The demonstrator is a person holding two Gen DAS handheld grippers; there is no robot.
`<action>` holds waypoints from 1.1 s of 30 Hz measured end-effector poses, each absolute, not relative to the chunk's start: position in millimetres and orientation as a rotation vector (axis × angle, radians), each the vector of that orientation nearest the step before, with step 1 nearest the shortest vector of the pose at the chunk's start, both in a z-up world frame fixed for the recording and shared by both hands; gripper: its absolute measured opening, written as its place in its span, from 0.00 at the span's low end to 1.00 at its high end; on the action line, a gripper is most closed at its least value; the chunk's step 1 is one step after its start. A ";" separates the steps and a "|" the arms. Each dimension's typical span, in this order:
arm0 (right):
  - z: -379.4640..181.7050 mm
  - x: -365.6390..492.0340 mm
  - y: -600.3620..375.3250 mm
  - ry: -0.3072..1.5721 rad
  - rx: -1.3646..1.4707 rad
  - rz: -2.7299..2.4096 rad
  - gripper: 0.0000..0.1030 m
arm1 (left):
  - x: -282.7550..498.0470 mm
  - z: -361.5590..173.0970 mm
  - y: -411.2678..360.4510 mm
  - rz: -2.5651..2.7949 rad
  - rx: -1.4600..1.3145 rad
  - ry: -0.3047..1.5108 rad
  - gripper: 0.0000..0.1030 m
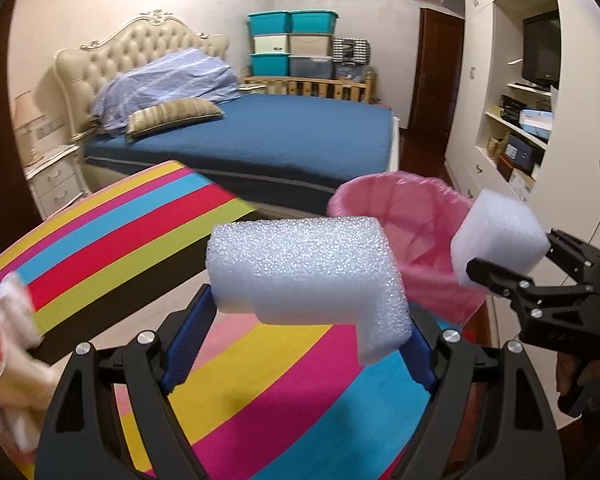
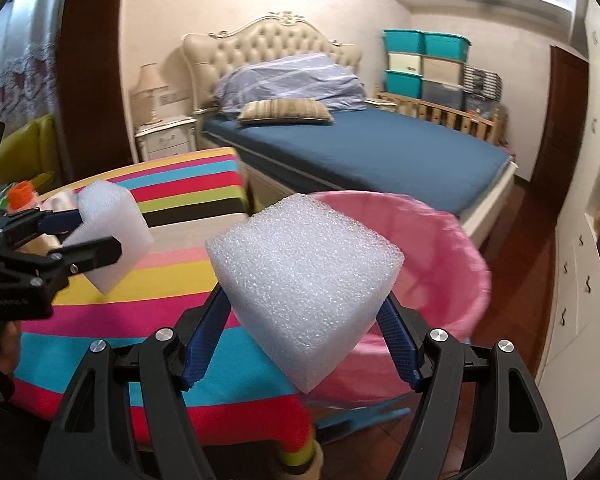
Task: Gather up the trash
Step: 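Carry both foam pieces over the pink wastebasket and open both tools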
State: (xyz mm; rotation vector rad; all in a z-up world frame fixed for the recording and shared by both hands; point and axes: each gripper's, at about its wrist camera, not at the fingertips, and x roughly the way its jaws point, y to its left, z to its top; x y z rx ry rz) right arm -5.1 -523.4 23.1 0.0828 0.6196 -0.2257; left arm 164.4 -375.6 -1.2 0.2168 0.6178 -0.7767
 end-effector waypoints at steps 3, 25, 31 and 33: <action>19.2 -0.4 -546.9 0.626 0.078 -0.265 0.67 | 171.6 1.7 -401.1 -0.811 0.207 0.627 0.79; -9.1 19.2 -617.0 0.608 0.127 -0.302 0.82 | 233.5 0.6 -570.9 -0.925 0.226 0.689 0.90; -7.4 0.8 -615.6 0.605 0.151 -0.319 0.82 | 224.4 4.2 -550.0 -0.904 0.246 0.656 0.94; -4.7 -6.5 -612.7 0.605 0.153 -0.324 0.82 | 220.1 2.0 -536.6 -0.885 0.263 0.646 0.95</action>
